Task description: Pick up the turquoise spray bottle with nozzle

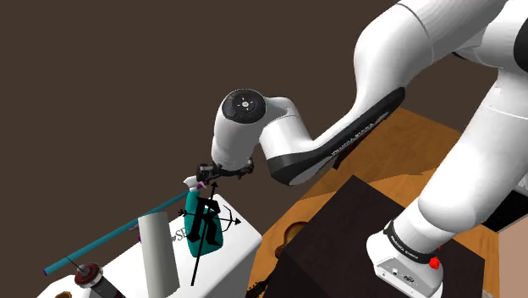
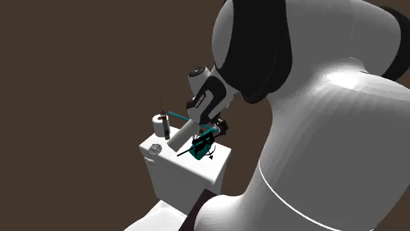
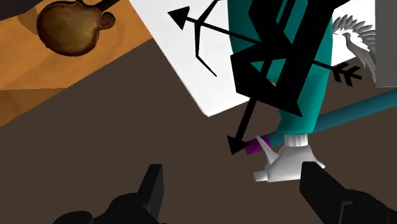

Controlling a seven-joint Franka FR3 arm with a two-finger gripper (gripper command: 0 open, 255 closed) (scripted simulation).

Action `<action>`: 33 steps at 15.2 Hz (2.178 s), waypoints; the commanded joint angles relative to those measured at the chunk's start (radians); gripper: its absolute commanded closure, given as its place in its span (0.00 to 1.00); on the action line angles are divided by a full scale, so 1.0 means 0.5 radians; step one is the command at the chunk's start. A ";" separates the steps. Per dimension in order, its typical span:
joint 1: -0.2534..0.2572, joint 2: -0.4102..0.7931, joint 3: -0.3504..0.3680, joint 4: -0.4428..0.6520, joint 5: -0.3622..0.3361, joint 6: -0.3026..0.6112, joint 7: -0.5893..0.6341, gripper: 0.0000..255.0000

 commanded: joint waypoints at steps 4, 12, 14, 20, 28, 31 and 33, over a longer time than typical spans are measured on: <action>0.356 0.480 -0.239 0.394 -0.542 -0.182 0.491 0.00; 0.589 0.800 -0.416 0.671 -0.806 -0.249 0.717 0.00; 0.609 0.840 -0.442 0.679 -0.849 -0.234 0.754 0.00; 0.625 0.872 -0.463 0.687 -0.884 -0.223 0.783 1.00; 0.614 0.851 -0.449 0.682 -0.862 -0.230 0.764 1.00; 0.585 0.792 -0.410 0.670 -0.797 -0.252 0.710 1.00; 0.565 0.753 -0.385 0.664 -0.753 -0.267 0.673 1.00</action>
